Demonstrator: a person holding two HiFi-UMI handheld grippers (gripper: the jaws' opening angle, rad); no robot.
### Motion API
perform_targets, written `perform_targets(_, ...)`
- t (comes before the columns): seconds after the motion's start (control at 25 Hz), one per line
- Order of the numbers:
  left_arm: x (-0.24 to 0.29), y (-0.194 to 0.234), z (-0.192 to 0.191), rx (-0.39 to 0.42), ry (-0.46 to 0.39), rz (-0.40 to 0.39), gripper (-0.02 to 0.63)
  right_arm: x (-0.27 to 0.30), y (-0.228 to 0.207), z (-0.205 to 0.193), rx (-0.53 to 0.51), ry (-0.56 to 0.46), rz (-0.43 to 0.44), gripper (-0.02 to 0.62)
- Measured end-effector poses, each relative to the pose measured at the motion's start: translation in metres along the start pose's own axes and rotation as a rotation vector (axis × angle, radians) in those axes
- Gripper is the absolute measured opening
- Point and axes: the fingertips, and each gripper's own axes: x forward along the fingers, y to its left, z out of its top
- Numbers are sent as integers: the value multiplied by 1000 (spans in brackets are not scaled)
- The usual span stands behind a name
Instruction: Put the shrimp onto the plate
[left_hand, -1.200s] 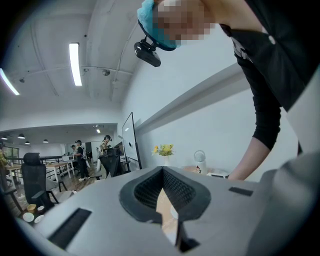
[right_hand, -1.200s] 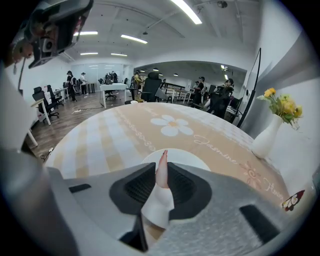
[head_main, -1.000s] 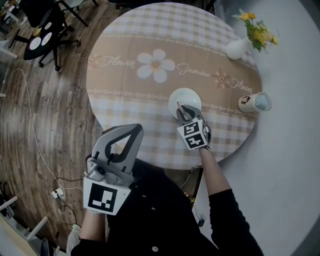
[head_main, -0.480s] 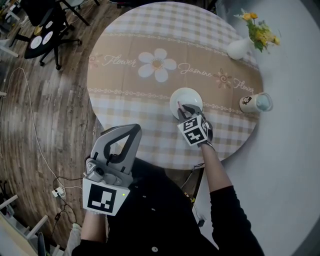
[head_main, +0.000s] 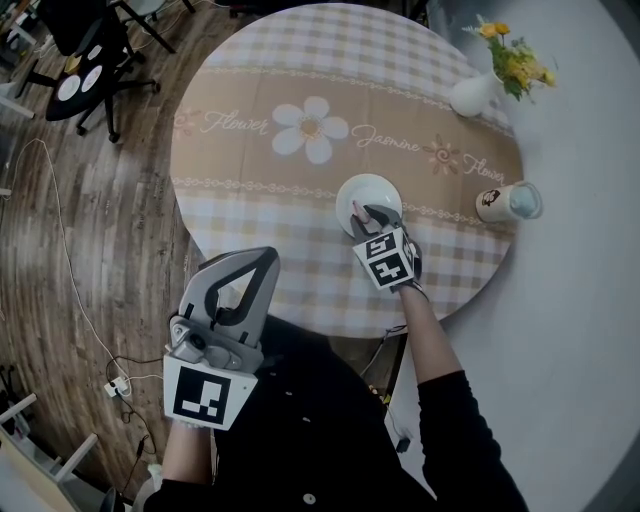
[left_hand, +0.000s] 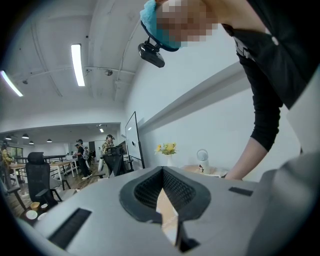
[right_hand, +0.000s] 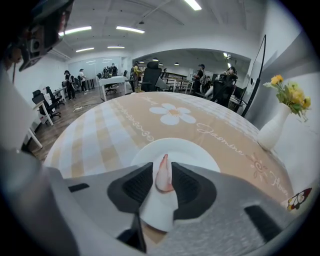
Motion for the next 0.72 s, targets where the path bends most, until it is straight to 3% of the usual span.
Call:
perform_targets(0.12, 1, -2, 0, 2, -2, -9, 0, -6, -4, 7, 27, -49, -32, 78)
perform_targets(0.28, 2, -5, 0, 7, -4, -20, 0, -18, -9, 15, 86, -144, -88, 15)
perform_targets(0.48, 3, -7, 3, 16, -19, -40, 0, -36, -8, 23, 144, -223, -117, 6)
perform_targets(0.72, 5, -14, 12, 23, -46, -78, 0, -62, 2, 25, 116, -264, -140, 5)
